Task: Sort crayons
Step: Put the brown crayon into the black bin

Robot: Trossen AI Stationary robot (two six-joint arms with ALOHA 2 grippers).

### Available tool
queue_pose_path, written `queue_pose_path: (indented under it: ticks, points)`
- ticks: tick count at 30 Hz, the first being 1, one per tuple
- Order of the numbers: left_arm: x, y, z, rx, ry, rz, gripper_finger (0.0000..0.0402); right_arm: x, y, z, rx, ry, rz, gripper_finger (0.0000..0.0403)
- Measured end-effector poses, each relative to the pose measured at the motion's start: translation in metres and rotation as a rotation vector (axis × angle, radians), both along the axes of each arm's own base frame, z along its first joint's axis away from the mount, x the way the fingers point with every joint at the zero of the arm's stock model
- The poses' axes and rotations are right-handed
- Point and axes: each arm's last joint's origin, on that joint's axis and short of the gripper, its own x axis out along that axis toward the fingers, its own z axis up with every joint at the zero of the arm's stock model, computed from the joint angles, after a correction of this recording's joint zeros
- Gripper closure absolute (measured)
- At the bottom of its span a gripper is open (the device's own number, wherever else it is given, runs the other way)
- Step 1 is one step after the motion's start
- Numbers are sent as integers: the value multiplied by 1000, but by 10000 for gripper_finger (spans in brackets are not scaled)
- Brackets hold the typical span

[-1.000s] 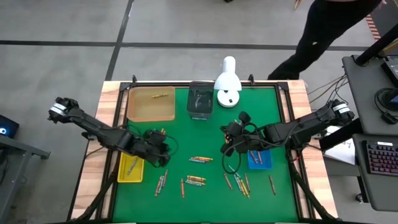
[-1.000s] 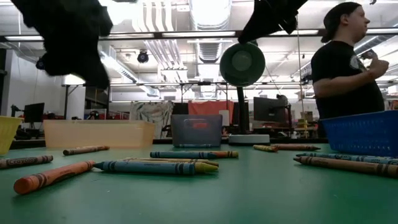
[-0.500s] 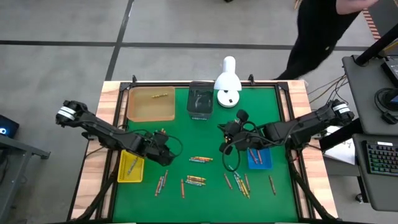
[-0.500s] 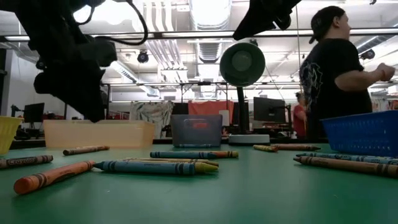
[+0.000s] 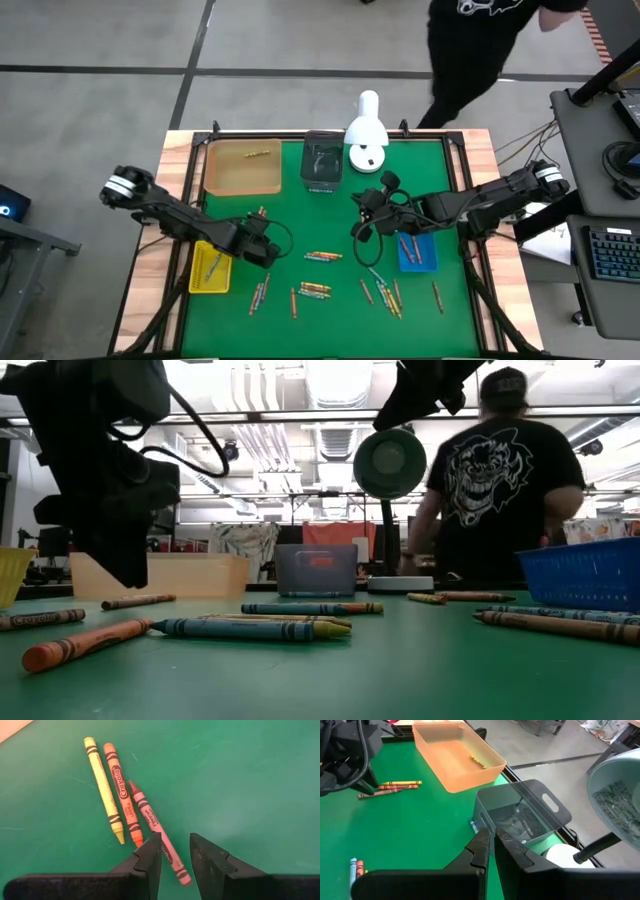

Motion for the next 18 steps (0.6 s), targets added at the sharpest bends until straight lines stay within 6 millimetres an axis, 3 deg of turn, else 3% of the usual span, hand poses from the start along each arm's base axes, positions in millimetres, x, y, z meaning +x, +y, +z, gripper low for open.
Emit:
queue_pose_path:
  ticks: [18]
  points:
    - [6, -2, -16, 3, 29, 18, 318, 0, 0, 0, -4, 5, 6, 385]
